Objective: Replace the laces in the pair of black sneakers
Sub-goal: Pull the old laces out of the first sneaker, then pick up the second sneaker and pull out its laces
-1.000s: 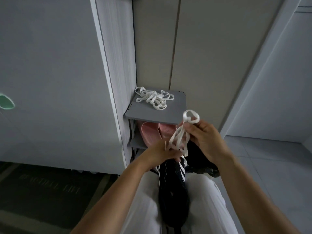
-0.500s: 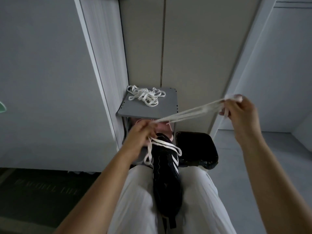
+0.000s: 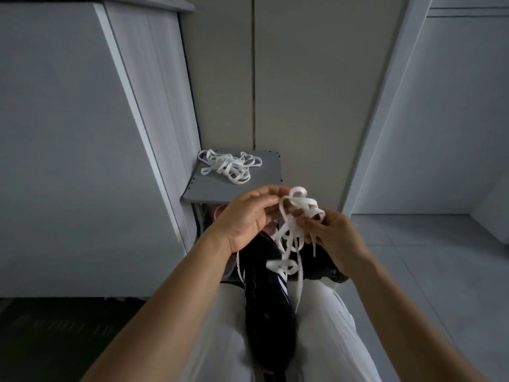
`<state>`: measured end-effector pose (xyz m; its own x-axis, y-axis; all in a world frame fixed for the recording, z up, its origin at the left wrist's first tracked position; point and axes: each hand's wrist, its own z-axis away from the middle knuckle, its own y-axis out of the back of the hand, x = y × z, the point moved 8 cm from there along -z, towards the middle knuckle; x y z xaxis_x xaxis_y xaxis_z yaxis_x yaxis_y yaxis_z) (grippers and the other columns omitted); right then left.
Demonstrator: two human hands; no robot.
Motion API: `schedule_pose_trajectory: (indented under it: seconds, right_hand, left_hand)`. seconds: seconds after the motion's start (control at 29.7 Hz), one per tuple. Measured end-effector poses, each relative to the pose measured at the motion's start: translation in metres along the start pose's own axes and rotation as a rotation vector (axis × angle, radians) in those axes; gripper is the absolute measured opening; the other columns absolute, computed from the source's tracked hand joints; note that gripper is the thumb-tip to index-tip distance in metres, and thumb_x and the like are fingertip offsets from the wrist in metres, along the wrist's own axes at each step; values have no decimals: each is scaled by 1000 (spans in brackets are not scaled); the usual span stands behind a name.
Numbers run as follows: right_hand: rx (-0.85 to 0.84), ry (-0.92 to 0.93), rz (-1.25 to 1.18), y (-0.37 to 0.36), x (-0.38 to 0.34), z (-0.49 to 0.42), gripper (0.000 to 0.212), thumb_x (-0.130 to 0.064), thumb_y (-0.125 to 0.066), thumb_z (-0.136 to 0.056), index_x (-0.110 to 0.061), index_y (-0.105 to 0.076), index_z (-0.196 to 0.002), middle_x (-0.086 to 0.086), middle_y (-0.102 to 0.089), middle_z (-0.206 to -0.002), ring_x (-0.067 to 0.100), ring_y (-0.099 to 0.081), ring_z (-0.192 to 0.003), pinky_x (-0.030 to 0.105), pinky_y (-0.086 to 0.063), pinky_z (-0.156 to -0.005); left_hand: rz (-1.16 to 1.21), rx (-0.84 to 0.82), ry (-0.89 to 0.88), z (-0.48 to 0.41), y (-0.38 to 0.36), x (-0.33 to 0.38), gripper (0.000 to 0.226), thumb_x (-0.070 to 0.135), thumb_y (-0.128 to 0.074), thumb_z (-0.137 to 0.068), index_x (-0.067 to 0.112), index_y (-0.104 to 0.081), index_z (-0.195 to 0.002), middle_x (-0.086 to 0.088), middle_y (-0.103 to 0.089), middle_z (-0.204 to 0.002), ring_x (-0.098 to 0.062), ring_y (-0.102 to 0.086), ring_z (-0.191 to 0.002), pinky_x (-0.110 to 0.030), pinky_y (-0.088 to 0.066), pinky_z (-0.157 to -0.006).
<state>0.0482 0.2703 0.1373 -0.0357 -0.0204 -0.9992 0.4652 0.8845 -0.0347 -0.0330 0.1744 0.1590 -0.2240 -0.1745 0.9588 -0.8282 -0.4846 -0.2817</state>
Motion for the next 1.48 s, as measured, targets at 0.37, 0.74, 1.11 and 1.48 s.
schedule_pose_trajectory:
  seconds: [0.37,0.74,1.11,1.48]
  right_hand:
    - [304,68,198,74,-27,-41,21,0,-54,-86,-13,-66,-75,-2,-60,-56,12,-51,-51,28,-42,-59]
    - [408,-67,519,116,14,-156,12,-2,-55,-80,-8,-65,-81,7,-62,-68,32,-61,-76,48,-51,-80]
    - [16,-340,573,73,123,-100,23,-19,-55,-91,-5,-61,-109,13,-65,-106,25,-63,-98,39,-51,-91]
    - [-519,-547,1221,8,297,45,64,-51,-45,-66,-35,-29,-126,9,-63,-112,30,-60,-104,42,-49,-87]
  left_hand:
    - [-455,457,511,47,88,-127,62,50,-56,-85,12,-43,-133,-3,-52,-128,-21,-52,-114,-30,-40,-93]
    - [-224,549,424,37,105,-144,38,42,-58,-86,15,-54,-113,-1,-64,-107,-15,-61,-97,-29,-49,-82]
    - [-89,670,595,42,107,-220,47,45,-58,-86,11,-51,-119,-7,-61,-114,-20,-61,-95,-40,-53,-86]
    - [-128,776,712,74,123,-288,50,51,-54,-86,8,-54,-111,-10,-62,-106,-27,-61,-98,-43,-51,-90]
